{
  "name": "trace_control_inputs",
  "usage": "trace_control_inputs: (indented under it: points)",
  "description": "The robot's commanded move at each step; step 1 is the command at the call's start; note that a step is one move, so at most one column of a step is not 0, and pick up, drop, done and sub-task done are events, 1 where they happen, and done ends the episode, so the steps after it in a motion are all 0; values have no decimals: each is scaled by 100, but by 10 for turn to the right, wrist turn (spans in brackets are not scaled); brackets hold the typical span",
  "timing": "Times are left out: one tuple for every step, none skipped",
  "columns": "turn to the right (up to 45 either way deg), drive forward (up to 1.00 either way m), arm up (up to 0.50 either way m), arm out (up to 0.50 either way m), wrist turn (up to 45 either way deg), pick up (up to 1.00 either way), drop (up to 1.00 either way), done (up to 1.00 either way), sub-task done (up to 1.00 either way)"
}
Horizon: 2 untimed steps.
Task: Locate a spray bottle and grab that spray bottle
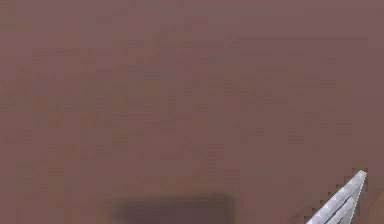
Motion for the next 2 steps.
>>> trace_control_inputs:
  points:
    - [150,0,0,0,0,0,0,0,0]
    - [0,5,0,0,0,0,0,0,0]
